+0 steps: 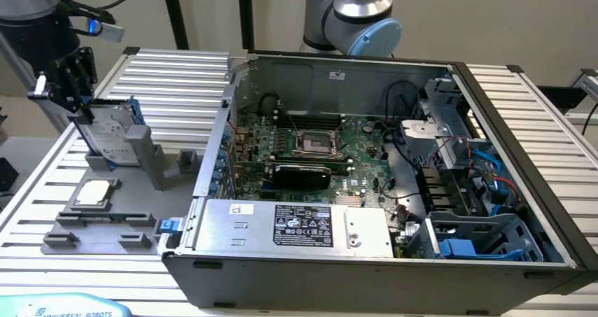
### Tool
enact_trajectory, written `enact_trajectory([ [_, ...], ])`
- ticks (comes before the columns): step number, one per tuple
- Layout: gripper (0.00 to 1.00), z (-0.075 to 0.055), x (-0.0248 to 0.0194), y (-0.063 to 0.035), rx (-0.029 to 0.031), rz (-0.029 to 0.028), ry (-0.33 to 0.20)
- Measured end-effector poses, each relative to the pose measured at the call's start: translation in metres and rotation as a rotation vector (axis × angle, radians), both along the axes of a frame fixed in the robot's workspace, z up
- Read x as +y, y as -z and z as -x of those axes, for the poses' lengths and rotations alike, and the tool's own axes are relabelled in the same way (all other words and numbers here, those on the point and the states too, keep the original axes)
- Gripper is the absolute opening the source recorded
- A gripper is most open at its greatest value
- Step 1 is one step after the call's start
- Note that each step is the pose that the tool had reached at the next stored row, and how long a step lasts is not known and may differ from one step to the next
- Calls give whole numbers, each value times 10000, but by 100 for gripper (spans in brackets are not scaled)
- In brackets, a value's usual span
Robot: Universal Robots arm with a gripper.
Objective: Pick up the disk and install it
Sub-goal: 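Pick up the disk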
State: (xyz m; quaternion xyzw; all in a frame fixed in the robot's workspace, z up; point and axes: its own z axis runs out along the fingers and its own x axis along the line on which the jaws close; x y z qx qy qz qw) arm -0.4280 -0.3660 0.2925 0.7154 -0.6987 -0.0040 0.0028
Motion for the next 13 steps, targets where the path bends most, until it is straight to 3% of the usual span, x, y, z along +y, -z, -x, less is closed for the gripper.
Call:
enact_trajectory([
  [1, 33, 0, -5, 1, -1, -1, -1],
  [7, 33, -1, -58, 2, -1, 0, 5],
  [13, 33, 0, -65, 3, -2, -1, 7],
])
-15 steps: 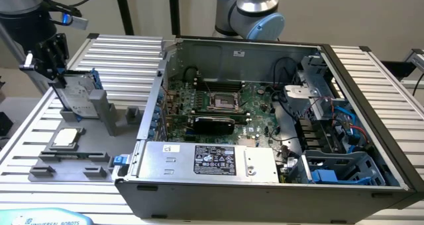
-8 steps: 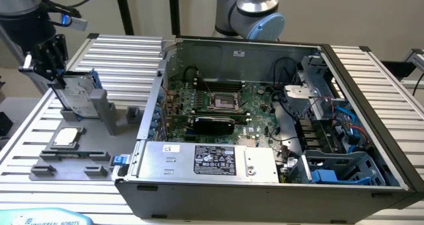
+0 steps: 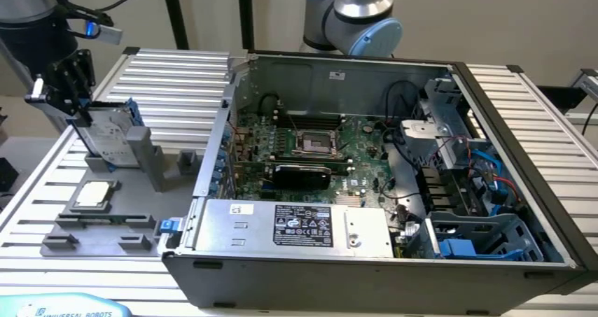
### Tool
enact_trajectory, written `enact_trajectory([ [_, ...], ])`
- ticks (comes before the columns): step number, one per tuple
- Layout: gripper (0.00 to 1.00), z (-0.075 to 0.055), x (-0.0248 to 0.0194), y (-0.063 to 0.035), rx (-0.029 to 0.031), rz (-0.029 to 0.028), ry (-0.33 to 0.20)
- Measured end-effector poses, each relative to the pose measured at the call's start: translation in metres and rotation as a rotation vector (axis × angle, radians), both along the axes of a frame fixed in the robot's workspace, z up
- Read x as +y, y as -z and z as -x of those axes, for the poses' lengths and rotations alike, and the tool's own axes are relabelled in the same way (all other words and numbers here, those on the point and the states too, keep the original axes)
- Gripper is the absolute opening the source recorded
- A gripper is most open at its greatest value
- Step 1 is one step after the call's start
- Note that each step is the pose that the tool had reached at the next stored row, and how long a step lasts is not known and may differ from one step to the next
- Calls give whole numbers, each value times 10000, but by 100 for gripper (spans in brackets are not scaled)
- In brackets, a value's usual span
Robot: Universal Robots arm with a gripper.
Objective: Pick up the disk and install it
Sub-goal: 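Pick up the disk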
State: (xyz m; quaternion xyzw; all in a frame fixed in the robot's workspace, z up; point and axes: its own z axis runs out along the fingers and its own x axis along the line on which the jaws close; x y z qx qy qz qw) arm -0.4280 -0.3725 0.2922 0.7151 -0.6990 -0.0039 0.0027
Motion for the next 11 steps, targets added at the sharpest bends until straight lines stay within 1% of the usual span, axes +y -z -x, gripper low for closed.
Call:
enact_trajectory([
  [11, 33, 0, -1, -8, -1, 1, 0],
])
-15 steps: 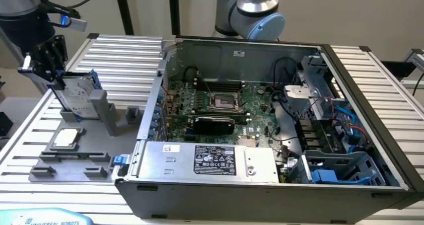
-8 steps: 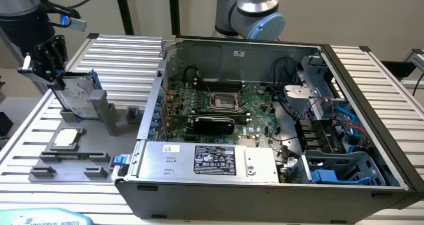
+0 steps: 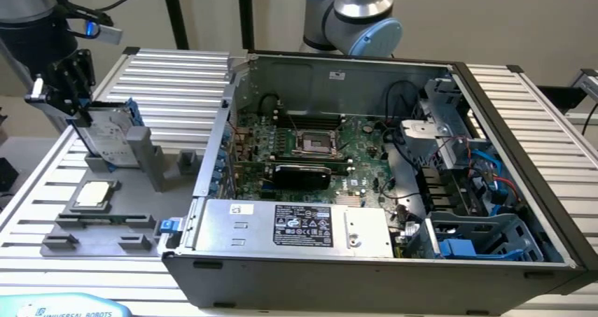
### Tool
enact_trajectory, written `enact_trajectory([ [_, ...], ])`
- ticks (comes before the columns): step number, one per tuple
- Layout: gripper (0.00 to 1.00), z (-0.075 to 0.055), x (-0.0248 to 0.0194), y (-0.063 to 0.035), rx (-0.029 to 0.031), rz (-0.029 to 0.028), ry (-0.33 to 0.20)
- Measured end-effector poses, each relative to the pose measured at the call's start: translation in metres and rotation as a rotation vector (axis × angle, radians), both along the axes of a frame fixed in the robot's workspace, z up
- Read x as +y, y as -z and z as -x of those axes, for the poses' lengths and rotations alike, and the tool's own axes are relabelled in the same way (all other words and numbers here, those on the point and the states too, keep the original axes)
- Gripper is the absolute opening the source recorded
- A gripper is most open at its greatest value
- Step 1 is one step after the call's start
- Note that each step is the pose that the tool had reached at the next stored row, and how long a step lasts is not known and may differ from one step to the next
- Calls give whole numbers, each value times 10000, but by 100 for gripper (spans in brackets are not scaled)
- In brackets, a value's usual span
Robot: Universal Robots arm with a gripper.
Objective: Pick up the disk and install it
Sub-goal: 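Pick up the disk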
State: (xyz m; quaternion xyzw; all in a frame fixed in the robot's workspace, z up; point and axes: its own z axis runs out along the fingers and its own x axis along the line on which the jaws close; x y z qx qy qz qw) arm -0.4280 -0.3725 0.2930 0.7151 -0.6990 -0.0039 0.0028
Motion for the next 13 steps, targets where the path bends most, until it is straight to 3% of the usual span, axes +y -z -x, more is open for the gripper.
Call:
enact_trajectory([
  [5, 33, -2, 1, -104, 0, -1, 0],
  [13, 33, -10, 0, -451, 1, -1, -1],
])
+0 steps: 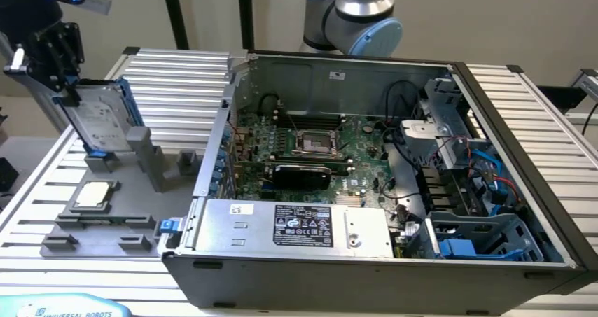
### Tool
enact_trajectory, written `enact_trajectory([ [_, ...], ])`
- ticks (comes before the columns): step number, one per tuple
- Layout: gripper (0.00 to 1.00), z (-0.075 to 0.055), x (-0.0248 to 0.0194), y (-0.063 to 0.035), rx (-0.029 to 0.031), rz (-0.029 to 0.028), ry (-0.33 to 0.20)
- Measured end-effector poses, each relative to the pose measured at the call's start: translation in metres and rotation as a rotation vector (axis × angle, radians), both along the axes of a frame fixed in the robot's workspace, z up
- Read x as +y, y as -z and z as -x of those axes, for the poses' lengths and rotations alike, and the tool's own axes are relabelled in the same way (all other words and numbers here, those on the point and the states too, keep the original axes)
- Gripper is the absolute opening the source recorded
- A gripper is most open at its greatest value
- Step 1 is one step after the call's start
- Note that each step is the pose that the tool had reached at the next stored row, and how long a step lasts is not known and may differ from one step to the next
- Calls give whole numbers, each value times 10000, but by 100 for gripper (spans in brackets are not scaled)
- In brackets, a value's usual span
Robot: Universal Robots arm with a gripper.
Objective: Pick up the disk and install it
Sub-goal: 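Pick up the disk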
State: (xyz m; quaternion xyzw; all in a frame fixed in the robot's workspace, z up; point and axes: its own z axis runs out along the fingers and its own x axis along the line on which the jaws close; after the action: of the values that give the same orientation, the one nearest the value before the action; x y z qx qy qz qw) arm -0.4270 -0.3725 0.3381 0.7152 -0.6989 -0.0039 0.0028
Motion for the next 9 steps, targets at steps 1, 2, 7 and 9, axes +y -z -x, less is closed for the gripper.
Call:
enact_trajectory([
  [1, 33, -4, 0, -45, 1, 0, 0],
  [2, 33, -8, 0, -90, 1, 0, 0],
  [7, 33, -40, 0, -316, 1, 0, 0],
  [9, 33, -57, 0, -408, 0, 0, 1],
])
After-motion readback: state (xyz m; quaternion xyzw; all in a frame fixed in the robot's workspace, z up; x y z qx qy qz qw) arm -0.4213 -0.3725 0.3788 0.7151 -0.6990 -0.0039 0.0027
